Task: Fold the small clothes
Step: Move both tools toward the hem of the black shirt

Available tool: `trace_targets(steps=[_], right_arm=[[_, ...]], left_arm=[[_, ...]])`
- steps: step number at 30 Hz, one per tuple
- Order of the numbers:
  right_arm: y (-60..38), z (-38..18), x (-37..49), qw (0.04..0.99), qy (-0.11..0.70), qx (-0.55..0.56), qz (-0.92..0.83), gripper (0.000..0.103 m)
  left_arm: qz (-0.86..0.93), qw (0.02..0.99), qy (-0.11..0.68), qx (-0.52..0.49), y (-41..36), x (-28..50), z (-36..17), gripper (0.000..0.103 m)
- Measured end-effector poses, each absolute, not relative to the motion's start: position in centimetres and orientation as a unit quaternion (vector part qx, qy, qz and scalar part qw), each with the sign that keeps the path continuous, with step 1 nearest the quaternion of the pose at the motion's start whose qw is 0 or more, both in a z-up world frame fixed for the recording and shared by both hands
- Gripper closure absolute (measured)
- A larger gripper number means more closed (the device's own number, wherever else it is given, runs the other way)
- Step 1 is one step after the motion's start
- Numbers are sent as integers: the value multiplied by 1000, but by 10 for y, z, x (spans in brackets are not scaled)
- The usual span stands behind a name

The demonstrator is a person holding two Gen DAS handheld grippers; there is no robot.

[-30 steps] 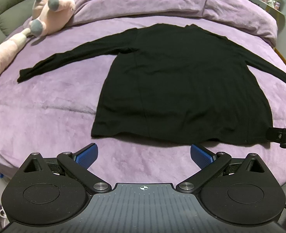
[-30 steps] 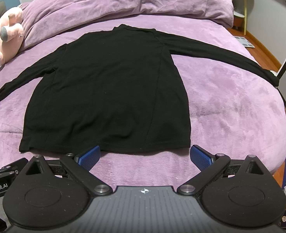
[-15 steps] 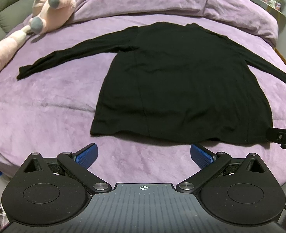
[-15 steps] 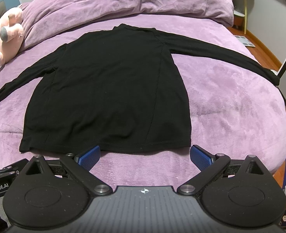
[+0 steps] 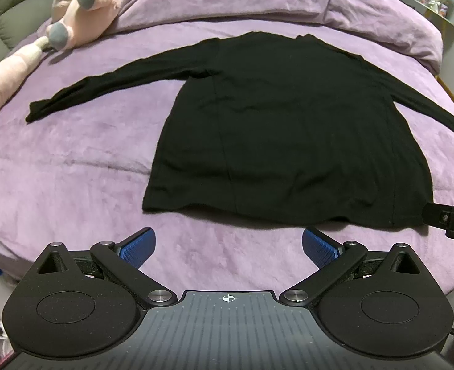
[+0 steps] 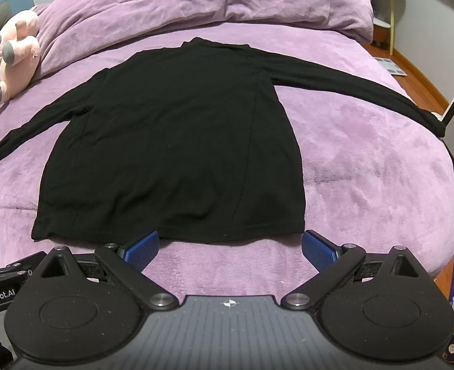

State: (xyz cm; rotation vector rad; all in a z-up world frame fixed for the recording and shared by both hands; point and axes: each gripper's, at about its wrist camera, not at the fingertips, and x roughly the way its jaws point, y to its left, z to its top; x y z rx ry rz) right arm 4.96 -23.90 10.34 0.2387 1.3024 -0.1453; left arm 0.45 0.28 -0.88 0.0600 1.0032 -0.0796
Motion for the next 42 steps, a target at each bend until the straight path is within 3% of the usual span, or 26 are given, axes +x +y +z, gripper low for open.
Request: trace_targets(steps=[42], right_arm=[[-244, 100, 47, 783, 606, 124, -59, 4]], left_arm=[[-42, 865, 500, 16, 4, 9, -15, 0]])
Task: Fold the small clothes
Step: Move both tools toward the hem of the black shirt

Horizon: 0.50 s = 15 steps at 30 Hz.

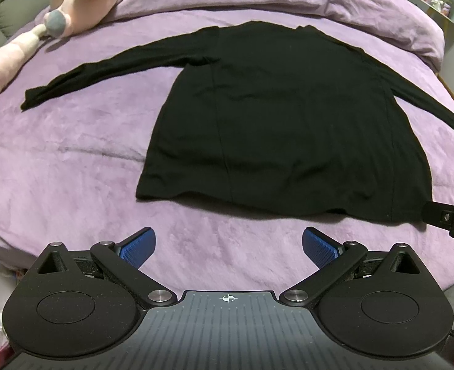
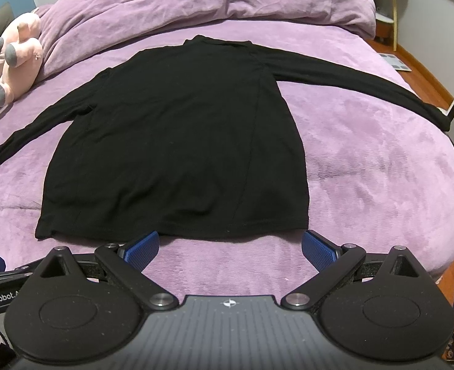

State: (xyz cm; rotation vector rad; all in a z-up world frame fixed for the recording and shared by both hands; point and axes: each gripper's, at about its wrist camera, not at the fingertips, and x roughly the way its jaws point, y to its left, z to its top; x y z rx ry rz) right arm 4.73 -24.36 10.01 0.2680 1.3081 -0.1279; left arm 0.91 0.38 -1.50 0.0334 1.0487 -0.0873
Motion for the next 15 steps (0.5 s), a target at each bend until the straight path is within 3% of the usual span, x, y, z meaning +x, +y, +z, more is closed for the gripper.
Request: trace_targets(steps=[15], right_arm=[[-245, 99, 47, 784, 604, 131, -54, 4]], left_arm=[[-40, 860, 508, 11, 5, 11, -18, 0]])
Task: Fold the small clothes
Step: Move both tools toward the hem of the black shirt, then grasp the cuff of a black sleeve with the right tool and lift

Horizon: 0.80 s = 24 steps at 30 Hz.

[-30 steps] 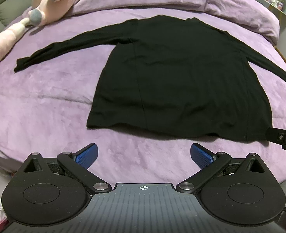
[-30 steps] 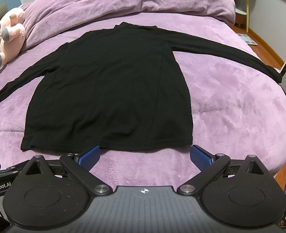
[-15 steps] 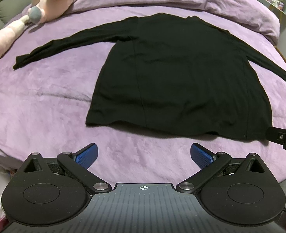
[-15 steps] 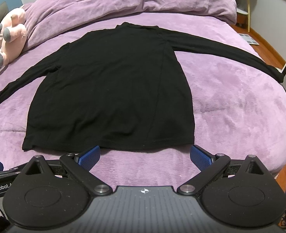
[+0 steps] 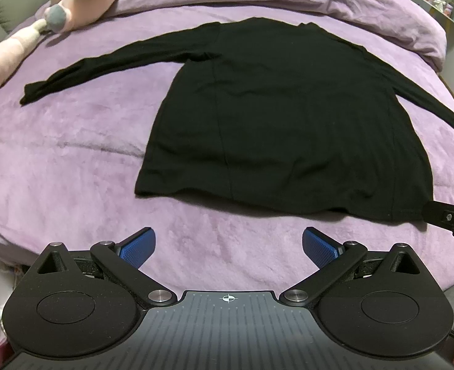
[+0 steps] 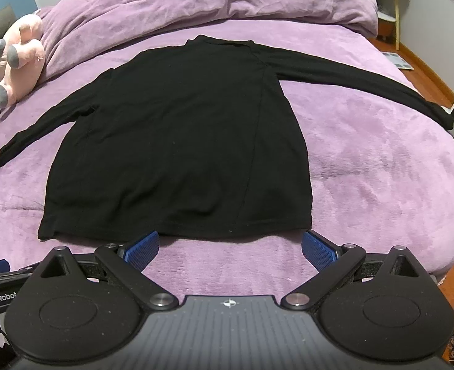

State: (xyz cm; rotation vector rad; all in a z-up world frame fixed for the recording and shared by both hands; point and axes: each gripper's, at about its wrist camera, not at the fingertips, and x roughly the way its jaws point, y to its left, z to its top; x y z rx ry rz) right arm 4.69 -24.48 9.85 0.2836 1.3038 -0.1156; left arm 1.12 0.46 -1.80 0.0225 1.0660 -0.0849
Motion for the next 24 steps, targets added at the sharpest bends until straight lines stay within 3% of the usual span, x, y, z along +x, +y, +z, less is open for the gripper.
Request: trace_targets(steps=[14, 20, 24], right_arm=[[-249, 98, 46, 792, 586, 168, -24, 4], [-257, 98, 40, 815, 536, 214, 38, 4], [-294, 91, 28, 858, 444, 257, 28, 4]], left_arm=[[-44, 861, 507, 1, 6, 13, -19, 0], [-56, 863, 502, -19, 7, 15, -20, 0], [-61, 863, 501, -22, 6, 20, -25, 0]])
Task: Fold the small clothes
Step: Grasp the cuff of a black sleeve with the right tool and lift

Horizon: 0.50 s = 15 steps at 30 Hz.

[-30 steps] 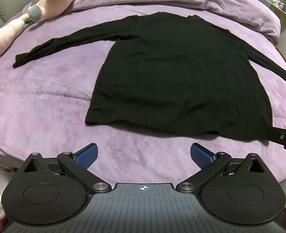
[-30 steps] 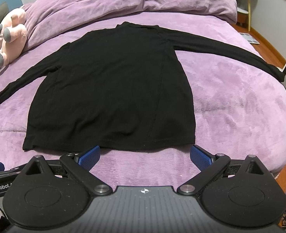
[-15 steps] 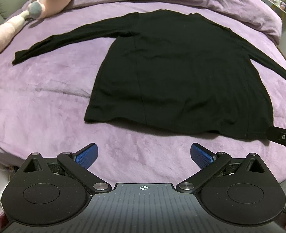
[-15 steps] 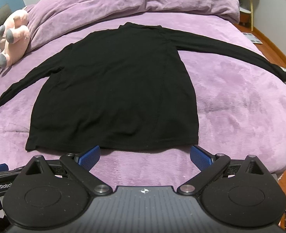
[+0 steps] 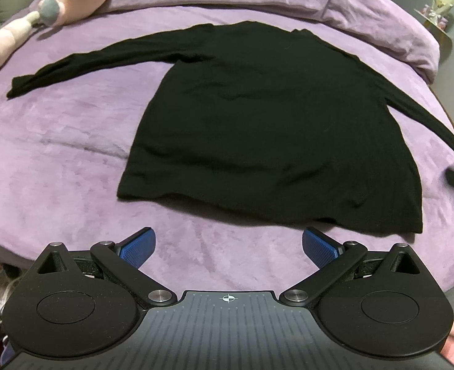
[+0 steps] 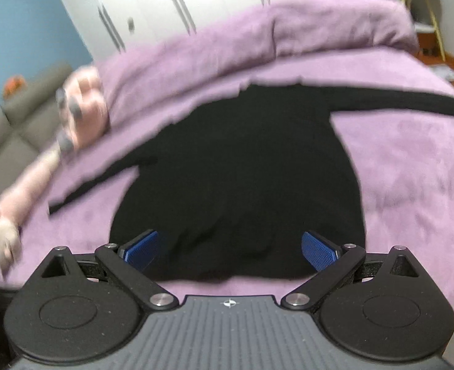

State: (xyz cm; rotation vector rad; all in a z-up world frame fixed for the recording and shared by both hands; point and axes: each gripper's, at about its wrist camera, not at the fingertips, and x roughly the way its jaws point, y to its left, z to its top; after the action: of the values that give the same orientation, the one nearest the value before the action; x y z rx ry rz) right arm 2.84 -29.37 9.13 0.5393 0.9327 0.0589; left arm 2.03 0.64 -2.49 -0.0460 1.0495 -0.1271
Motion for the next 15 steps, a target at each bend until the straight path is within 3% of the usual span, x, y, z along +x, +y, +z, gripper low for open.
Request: trace_targets(steps=[3, 9, 12, 14, 15], right_arm=[[-341, 78, 22, 880, 370, 295, -38, 4], [-466, 19, 28, 825, 335, 423, -169, 8], [-516, -14, 36, 799, 322, 454, -226, 32], [-543, -38, 43, 773, 331, 475, -259, 54], [-559, -53, 47, 756, 327, 497, -272, 56]], left_arm=[[-54, 867, 496, -16, 5, 30, -30, 0], [-42, 878, 476, -30, -4, 67, -41, 0], [-34, 882, 468, -35, -14, 91, -50, 0], [-31, 886, 462, -30, -22, 105, -58, 0], [-29, 887, 460, -25, -28, 113, -62, 0]])
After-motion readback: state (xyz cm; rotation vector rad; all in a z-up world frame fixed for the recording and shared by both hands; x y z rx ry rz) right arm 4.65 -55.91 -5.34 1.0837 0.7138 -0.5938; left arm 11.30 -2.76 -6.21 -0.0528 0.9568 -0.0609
